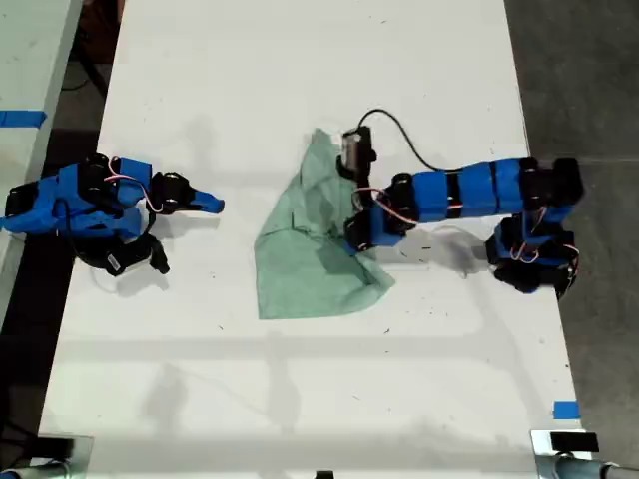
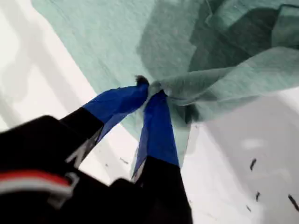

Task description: Fold t shirt

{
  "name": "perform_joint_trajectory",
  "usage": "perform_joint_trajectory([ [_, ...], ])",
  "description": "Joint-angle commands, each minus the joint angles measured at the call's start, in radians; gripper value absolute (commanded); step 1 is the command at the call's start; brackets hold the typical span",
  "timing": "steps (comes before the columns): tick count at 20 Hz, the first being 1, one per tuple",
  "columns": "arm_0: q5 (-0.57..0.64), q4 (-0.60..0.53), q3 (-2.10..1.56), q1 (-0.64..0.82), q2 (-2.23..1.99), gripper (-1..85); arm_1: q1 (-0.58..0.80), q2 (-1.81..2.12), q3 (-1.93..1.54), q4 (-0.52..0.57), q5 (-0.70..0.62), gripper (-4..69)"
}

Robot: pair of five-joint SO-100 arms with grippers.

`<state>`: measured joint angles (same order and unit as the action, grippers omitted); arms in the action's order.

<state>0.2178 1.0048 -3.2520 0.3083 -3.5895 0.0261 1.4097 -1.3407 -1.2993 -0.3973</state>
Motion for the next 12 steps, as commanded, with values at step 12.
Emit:
perform_joint_trajectory([
  [12, 0.002, 0.003, -0.04, -0.002, -0.006, -0.3, 0.035, 0.672, -0.212, -0.314, 0.051, 25.8],
])
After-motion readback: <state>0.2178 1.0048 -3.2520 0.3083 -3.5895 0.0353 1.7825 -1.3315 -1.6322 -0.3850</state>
